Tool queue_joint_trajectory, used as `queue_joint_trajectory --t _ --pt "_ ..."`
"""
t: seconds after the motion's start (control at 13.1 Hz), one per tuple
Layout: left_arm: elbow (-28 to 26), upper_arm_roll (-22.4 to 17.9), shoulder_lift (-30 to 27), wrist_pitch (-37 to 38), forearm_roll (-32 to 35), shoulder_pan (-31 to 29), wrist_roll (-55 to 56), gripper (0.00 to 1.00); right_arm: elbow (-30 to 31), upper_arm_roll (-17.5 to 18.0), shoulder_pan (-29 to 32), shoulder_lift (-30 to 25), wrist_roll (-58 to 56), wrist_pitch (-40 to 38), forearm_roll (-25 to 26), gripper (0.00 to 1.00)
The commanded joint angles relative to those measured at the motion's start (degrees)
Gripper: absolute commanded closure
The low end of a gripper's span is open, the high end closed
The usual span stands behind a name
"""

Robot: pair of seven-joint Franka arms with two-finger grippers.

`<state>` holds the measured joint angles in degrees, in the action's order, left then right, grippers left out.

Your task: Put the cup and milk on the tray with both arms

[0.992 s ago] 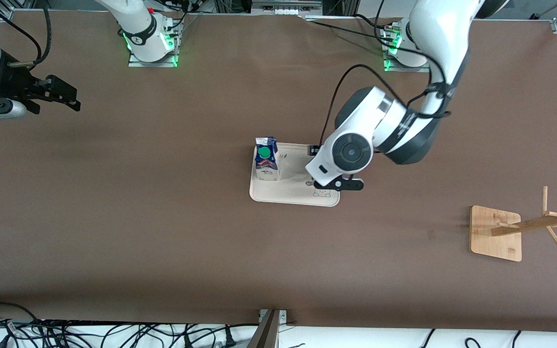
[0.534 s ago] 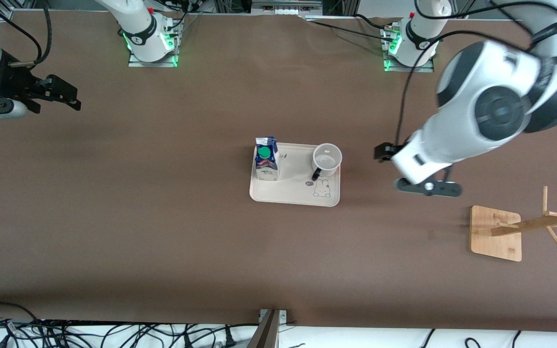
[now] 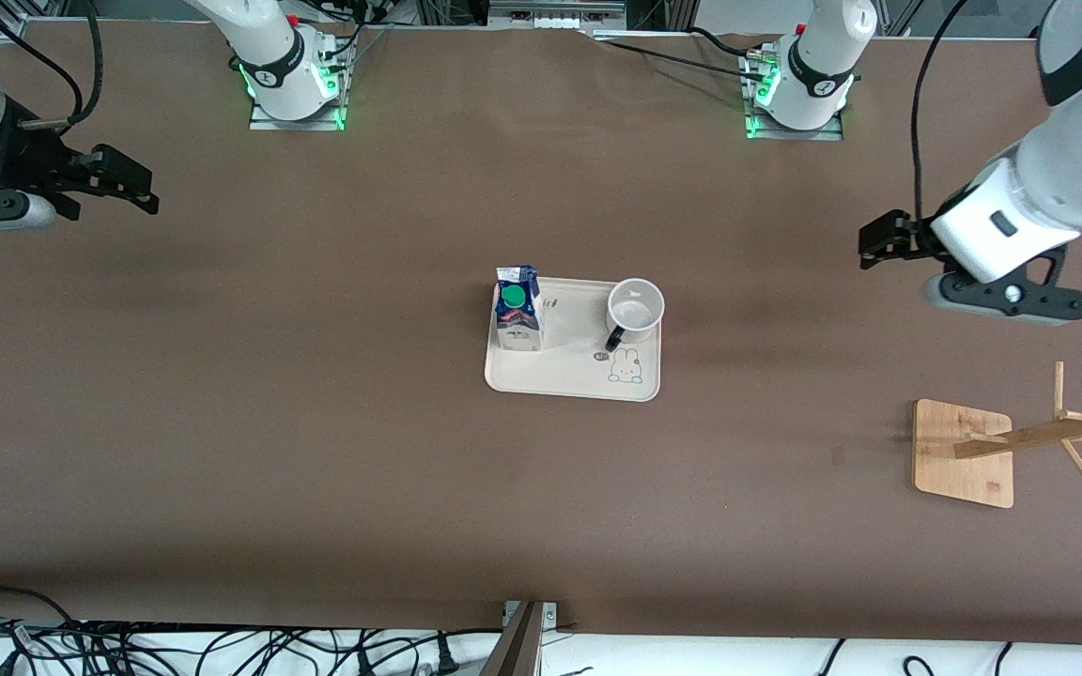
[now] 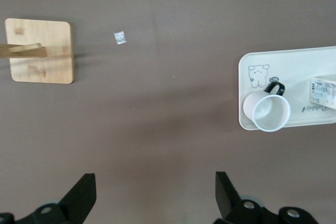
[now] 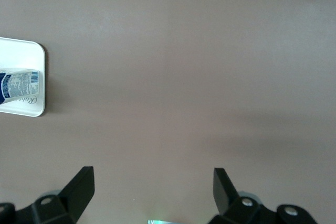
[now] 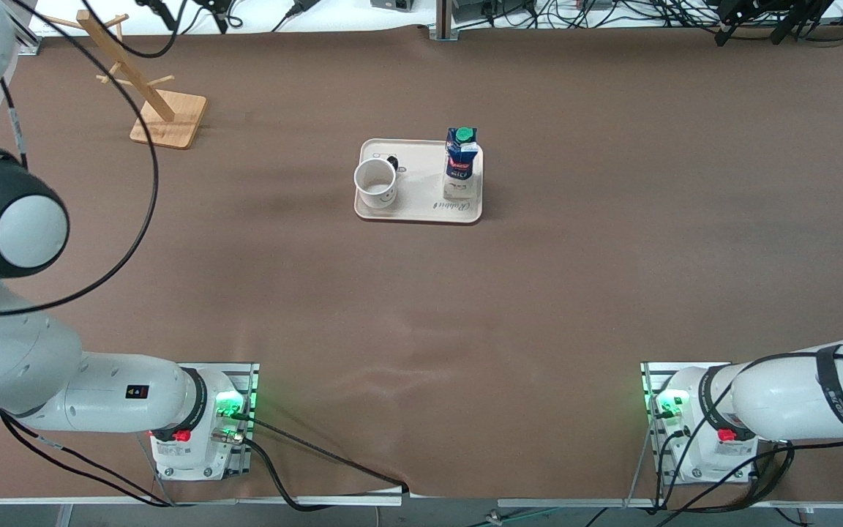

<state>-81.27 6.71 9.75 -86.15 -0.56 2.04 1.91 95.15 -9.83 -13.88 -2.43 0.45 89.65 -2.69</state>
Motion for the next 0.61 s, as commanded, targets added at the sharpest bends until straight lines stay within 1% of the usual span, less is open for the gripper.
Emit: queue_joint_trajectory --t 0.0,0.08,0.15,0.23,0.38,0.53 --pt "-16.0 -4.6 -11.9 -8.4 -1.1 1.7 -4.5 0.0 -0.6 0.0 -0.2 -0.1 -0.1 -0.9 0.3 0.0" --pt "-16.6 -5.8 -12.9 -8.5 -1.1 1.7 -4.4 0.0 -0.6 -0.1 -0.2 -0.1 -0.1 -0.9 0.3 0.0" --pt "-16.7 -8.7 -13.1 -9.6 -1.6 2.6 -4.5 0.0 -0.7 0.0 -0.2 -0.1 -0.1 -1.0 0.3 0.0" --pt "-16.8 -9.7 -13.4 -10.5 -1.7 3.2 -4.5 0.0 -0.7 0.0 -0.3 -0.1 -0.1 -0.9 0.3 0.0" --pt "-16.4 -9.6 -13.2 -10.1 -1.1 3.2 -4.3 0.0 -0.7 0.0 -0.3 -0.1 -0.1 -0.9 0.3 0.0" --pt "-16.0 -9.3 -13.0 -7.0 -0.9 3.3 -4.5 0.0 -0.8 0.0 -0.2 0.0 -0.2 -1.0 0.3 0.0"
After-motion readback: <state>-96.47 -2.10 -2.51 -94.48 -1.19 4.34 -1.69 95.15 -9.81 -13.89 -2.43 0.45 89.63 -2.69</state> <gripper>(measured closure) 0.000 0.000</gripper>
